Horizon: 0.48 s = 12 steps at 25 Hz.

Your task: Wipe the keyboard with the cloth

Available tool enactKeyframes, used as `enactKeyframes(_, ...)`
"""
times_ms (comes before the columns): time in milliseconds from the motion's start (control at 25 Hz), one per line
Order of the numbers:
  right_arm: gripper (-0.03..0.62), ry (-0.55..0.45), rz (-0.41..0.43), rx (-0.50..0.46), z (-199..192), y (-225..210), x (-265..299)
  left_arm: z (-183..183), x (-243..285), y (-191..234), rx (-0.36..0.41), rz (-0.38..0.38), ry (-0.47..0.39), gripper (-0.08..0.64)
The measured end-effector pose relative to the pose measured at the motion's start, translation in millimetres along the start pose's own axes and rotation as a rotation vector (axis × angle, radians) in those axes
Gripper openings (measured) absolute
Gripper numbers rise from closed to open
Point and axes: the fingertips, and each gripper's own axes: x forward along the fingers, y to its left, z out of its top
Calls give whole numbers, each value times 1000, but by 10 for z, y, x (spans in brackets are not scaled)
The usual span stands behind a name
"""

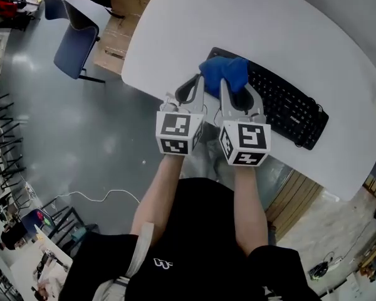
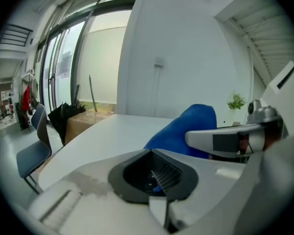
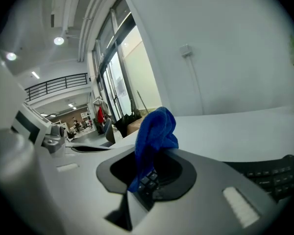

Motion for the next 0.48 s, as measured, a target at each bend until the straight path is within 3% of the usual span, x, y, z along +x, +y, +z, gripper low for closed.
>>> enactKeyframes(200,74,69,67,-1,-318,396,314,-396,-45,306,-12,0,98,-3)
enactKeyframes(480,74,123,54,23,-568,426,387,-748,54,313,6,-24,200,-3)
